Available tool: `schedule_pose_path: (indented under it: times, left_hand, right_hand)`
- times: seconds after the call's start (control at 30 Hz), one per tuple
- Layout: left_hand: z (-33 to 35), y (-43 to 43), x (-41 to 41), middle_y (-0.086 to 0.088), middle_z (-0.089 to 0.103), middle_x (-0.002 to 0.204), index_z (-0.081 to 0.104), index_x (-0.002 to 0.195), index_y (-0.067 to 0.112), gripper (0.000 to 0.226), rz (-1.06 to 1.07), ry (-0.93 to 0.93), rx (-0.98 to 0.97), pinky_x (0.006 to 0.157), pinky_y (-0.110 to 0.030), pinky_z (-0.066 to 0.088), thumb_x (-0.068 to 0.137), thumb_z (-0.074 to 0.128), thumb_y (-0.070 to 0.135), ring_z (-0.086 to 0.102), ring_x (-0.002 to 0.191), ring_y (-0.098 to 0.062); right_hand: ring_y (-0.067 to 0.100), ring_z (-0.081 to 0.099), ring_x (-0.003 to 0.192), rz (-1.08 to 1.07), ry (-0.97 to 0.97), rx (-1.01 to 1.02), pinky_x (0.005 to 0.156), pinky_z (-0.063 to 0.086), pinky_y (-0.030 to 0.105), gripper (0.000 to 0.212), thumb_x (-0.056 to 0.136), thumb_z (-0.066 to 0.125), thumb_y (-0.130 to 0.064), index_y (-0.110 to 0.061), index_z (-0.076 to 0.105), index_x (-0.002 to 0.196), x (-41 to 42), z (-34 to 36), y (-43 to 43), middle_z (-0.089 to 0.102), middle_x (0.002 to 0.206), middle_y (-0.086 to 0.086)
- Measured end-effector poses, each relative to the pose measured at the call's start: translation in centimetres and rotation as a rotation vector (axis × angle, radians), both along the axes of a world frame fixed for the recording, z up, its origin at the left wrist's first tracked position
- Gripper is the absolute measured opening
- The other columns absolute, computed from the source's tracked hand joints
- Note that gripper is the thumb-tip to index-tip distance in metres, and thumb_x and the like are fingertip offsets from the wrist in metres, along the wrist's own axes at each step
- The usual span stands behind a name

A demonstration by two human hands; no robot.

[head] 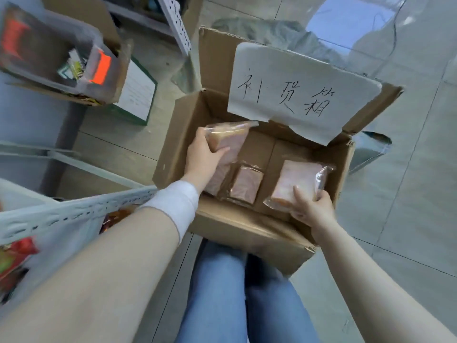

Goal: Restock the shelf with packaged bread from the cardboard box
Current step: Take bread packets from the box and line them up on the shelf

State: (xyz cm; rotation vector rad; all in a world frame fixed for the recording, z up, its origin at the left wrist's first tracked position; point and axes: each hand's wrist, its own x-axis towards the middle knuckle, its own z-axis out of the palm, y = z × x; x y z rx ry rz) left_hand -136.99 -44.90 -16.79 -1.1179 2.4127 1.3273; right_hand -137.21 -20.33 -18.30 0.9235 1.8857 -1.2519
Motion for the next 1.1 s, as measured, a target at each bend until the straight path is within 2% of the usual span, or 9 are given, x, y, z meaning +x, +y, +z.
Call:
schedule_pose_path:
  times: [0.13,0.2,0.33,0.5,0.6,0.7,0.8,0.97,1.1]
  left_hand:
    - [8.9,0.5,7.3,0.006,0.056,0.105,0.048,0.116,0.017,0.042,0.157,0.119,0.134,0.081,-0.010,0.044,0.082,0.069,0.029,0.053,0.097,-0.010]
    - [13.9,0.5,11.6,0.005,0.058,0.113,0.046,0.123,0.018,0.047,0.243,0.184,0.184,0.086,-0.023,0.045,0.083,0.067,0.031,0.055,0.106,-0.012]
    - [25.4,-0.7,21.4,0.007,0.058,0.108,0.048,0.119,0.019,0.040,0.404,0.328,0.161,0.081,-0.015,0.044,0.084,0.066,0.025,0.056,0.102,-0.009]
    - [39.0,-4.0,34.5,0.012,0.058,0.086,0.052,0.091,0.024,0.015,0.590,0.582,0.002,0.063,-0.004,0.045,0.086,0.064,0.016,0.058,0.074,0.007]
    - [44.8,-6.6,43.3,0.006,0.062,0.093,0.054,0.090,0.027,0.013,0.703,0.748,-0.079,0.085,-0.028,0.050,0.083,0.065,0.031,0.062,0.090,-0.009]
    - [48.6,-8.9,52.8,0.003,0.063,0.098,0.054,0.094,0.025,0.004,0.805,0.875,-0.124,0.086,-0.031,0.053,0.091,0.056,0.024,0.061,0.096,-0.014]
    - [51.2,-11.1,62.5,0.006,0.064,0.094,0.055,0.094,0.025,0.005,0.914,0.935,-0.203,0.074,-0.023,0.055,0.092,0.054,0.020,0.064,0.087,-0.008]
    - [51.0,-15.6,77.9,0.004,0.062,0.091,0.056,0.090,0.023,0.004,1.133,0.881,-0.314,0.086,-0.038,0.051,0.091,0.056,0.019,0.061,0.086,-0.014]
    - [50.1,-19.9,84.8,0.005,0.060,0.081,0.055,0.084,0.022,0.008,1.297,0.839,-0.349,0.070,-0.026,0.051,0.092,0.056,0.021,0.059,0.076,-0.011]
  right_hand:
    - [0.017,0.061,0.081,0.199,0.058,-0.153,0.061,0.049,0.027,0.038,0.084,0.063,-0.040,-0.014,0.049,0.108,4.7,6.2,0.9,0.059,0.113,0.012]
    - [0.020,0.062,0.085,0.279,0.079,-0.257,0.061,0.050,0.026,0.040,0.086,0.063,-0.034,-0.011,0.048,0.115,6.8,10.3,0.7,0.060,0.117,0.014]
    - [0.021,0.067,0.097,0.418,0.155,-0.372,0.072,0.055,0.028,0.056,0.080,0.068,-0.032,-0.011,0.047,0.128,11.7,20.3,-1.8,0.064,0.118,0.008]
    - [0.002,0.067,0.059,0.650,0.260,-0.558,0.051,0.050,0.011,0.025,0.085,0.065,-0.016,-0.007,0.058,0.108,19.3,33.1,-8.2,0.069,0.088,0.002]
    - [0.014,0.066,0.066,0.783,0.300,-0.674,0.063,0.055,0.022,0.030,0.085,0.064,-0.012,0.008,0.054,0.106,24.9,38.5,-12.8,0.068,0.094,0.021]
    - [0.028,0.065,0.084,0.915,0.372,-0.767,0.085,0.054,0.041,0.044,0.074,0.076,-0.023,0.004,0.059,0.104,31.9,43.1,-17.8,0.067,0.103,0.027]
    - [0.026,0.067,0.082,1.008,0.421,-0.842,0.080,0.056,0.038,0.054,0.057,0.083,-0.043,-0.011,0.065,0.096,39.9,46.0,-23.2,0.069,0.094,0.017]
    - [0.021,0.070,0.075,1.100,0.426,-0.912,0.070,0.059,0.028,0.021,0.081,0.068,-0.014,-0.010,0.063,0.101,52.4,47.7,-32.9,0.071,0.092,0.009]
    - [0.013,0.061,0.065,1.209,0.500,-0.900,0.059,0.056,0.019,0.020,0.081,0.070,-0.013,-0.007,0.062,0.097,60.2,48.8,-40.5,0.063,0.078,0.003]
